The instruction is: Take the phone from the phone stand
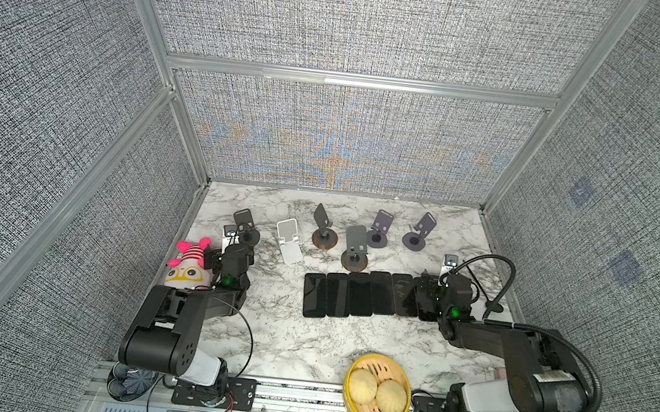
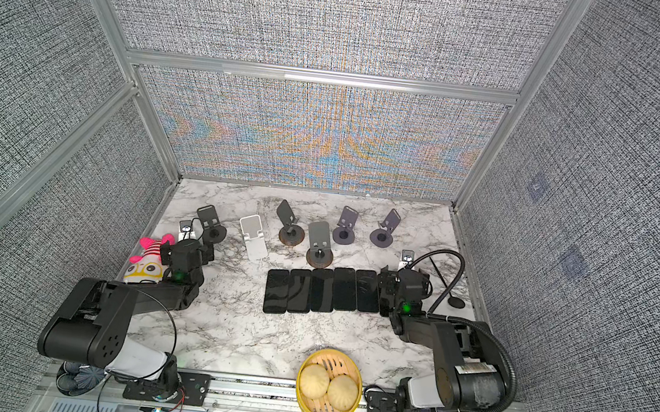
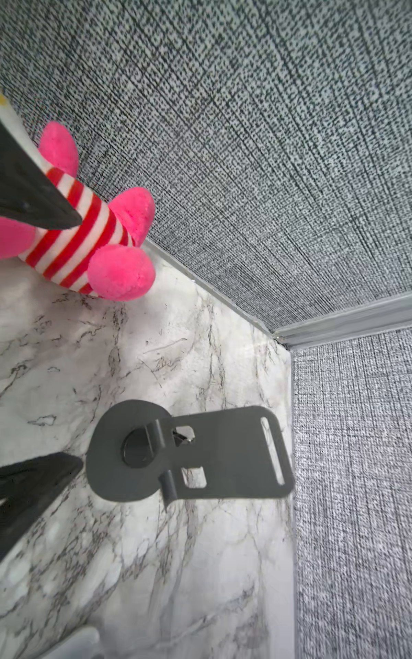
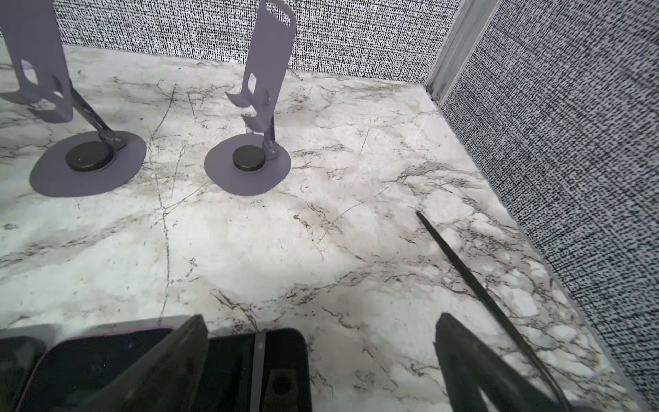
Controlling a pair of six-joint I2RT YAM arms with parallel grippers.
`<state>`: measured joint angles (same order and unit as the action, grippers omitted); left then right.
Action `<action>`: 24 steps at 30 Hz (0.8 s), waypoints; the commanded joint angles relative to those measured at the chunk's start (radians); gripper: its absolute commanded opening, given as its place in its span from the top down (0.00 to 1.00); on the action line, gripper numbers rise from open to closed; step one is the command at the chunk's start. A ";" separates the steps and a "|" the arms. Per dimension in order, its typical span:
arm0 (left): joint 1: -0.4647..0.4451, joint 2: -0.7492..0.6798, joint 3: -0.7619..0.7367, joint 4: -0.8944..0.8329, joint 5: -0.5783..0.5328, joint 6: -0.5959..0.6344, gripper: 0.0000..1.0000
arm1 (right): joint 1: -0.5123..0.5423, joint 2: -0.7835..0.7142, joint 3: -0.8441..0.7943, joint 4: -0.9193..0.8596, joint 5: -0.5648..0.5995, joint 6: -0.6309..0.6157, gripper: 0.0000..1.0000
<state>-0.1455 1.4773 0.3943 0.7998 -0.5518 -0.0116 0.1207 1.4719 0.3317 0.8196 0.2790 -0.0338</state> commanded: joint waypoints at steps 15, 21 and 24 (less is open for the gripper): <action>0.037 -0.010 -0.102 0.216 0.182 0.003 0.01 | -0.004 0.070 0.041 0.089 -0.035 -0.002 0.01; 0.065 0.059 -0.109 0.288 0.265 0.000 0.01 | -0.010 0.070 0.041 0.085 -0.040 0.000 0.01; 0.066 0.056 -0.097 0.260 0.257 -0.007 0.01 | -0.009 0.068 0.041 0.084 -0.040 0.001 0.01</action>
<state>-0.0822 1.5311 0.2920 1.0264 -0.3122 -0.0120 0.1120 1.5406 0.3668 0.8951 0.2420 -0.0383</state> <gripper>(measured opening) 0.986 0.989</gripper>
